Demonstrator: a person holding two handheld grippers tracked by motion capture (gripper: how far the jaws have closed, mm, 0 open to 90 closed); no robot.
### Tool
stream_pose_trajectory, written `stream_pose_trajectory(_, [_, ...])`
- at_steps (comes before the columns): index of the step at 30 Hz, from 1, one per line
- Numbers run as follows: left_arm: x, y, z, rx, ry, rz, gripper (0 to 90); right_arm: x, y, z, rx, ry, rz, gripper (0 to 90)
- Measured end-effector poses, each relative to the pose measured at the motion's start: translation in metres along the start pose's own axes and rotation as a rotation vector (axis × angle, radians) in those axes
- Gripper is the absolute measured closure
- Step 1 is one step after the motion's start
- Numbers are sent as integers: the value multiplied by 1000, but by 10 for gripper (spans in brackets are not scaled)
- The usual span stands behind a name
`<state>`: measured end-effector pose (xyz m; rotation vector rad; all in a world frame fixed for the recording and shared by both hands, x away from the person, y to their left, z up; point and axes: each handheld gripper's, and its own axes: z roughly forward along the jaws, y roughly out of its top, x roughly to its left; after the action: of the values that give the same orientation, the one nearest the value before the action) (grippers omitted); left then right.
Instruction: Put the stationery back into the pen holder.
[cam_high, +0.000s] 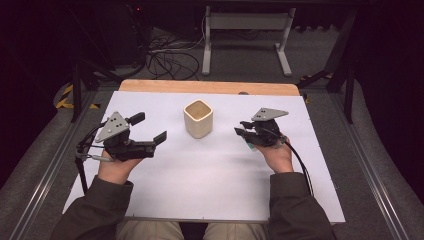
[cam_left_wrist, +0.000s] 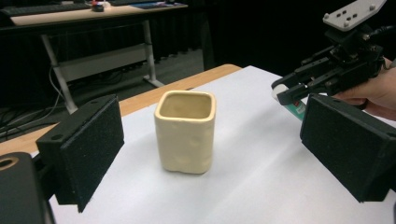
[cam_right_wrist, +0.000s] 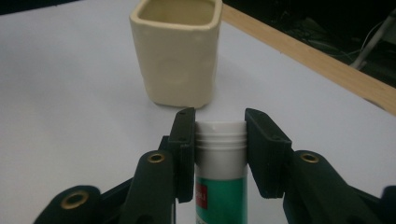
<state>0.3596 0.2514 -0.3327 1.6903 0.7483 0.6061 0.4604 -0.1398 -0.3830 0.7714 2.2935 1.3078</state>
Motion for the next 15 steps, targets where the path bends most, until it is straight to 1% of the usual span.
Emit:
stream_pose_trajectory(3, [-4, -2, 4, -4, -15, 1, 75, 2, 2, -1, -39, 5, 4, 658])
stream_pose_trajectory(5, [-7, -3, 7, -11, -30, -5, 77, 4, 4, -3, -64, 10, 8, 658])
stream_pose_trajectory(7, [-10, -4, 11, -14, -38, -1, 79, 5, 5, -5, -86, 15, 14, 659])
stream_pose_trajectory(11, [-16, -7, 19, 4, -46, 21, 78, 7, 7, -8, -133, 29, 26, 659])
stream_pose_trajectory(15, [-20, -9, 26, 5, -64, 18, 79, 10, 10, -10, -164, 35, 25, 659])
